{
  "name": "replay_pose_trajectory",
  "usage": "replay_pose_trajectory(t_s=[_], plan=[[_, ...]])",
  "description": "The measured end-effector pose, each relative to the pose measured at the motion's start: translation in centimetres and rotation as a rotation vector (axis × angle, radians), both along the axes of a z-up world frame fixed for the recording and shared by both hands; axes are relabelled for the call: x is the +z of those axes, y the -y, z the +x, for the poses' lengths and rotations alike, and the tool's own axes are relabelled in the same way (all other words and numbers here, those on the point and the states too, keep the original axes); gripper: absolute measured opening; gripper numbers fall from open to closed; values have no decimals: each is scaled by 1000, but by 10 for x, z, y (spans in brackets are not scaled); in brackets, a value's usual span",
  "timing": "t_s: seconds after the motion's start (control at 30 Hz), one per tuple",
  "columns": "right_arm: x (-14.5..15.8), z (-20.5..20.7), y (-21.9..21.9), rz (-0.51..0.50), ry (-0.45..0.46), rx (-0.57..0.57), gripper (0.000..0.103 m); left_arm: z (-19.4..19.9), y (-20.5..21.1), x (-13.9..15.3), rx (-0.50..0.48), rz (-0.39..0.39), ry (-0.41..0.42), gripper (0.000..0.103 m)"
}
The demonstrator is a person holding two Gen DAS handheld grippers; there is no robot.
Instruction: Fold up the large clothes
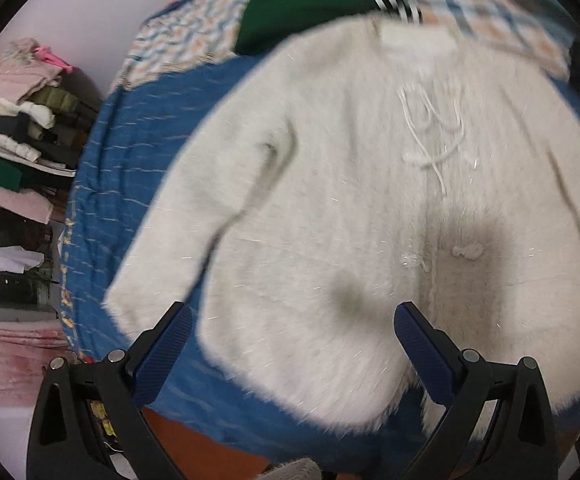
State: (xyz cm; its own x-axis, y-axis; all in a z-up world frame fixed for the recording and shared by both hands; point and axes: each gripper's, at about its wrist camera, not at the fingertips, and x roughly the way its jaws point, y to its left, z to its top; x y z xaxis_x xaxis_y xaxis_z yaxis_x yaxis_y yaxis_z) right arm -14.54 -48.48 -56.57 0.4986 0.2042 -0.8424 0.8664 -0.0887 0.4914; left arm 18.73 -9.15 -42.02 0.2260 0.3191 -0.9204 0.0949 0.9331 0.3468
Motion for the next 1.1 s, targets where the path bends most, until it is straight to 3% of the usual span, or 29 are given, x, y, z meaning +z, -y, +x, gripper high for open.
replay_pose_trajectory(t_s=[0.1,0.2,0.23,0.27,0.33,0.37,0.5,0.57,0.63,0.67,0.7,0.73,0.87,0.93,1.0,1.03,1.1], plan=[[-50,-8,21,39,58,-156,68,14,20,-27,2,0,-20,103],[-65,-11,33,41,76,-271,69,29,44,-38,3,-15,0,103],[-62,-9,35,23,71,-284,63,33,50,-39,1,-19,7,103],[-57,-8,36,-2,68,-292,42,38,58,-39,-2,-26,16,103],[-41,-3,45,-99,52,-272,13,43,72,-38,-12,-44,29,103],[-31,1,49,-132,50,-270,12,45,80,-37,-16,-53,34,103],[29,20,72,-394,62,-207,10,47,99,-35,-49,-77,56,103],[39,36,81,-446,62,-140,10,47,107,-40,-70,-66,60,103],[15,48,87,-366,56,-95,17,46,111,-53,-83,-40,39,103],[-12,47,89,-259,88,-122,33,47,111,-58,-81,-33,28,103],[-29,44,90,-190,122,-154,42,46,110,-66,-79,-20,21,103],[-46,41,89,-144,174,-212,44,48,110,-71,-81,-5,14,103],[-66,40,91,-132,266,-322,51,56,106,-89,-74,23,11,103],[-64,52,95,-159,254,-326,51,65,103,-96,-59,23,21,103],[-60,70,100,-187,242,-305,37,75,99,-102,-37,20,30,103],[-57,78,104,-197,230,-281,12,79,97,-104,-26,15,32,103],[-44,93,113,-233,204,-246,10,89,88,-104,10,-12,36,103]])
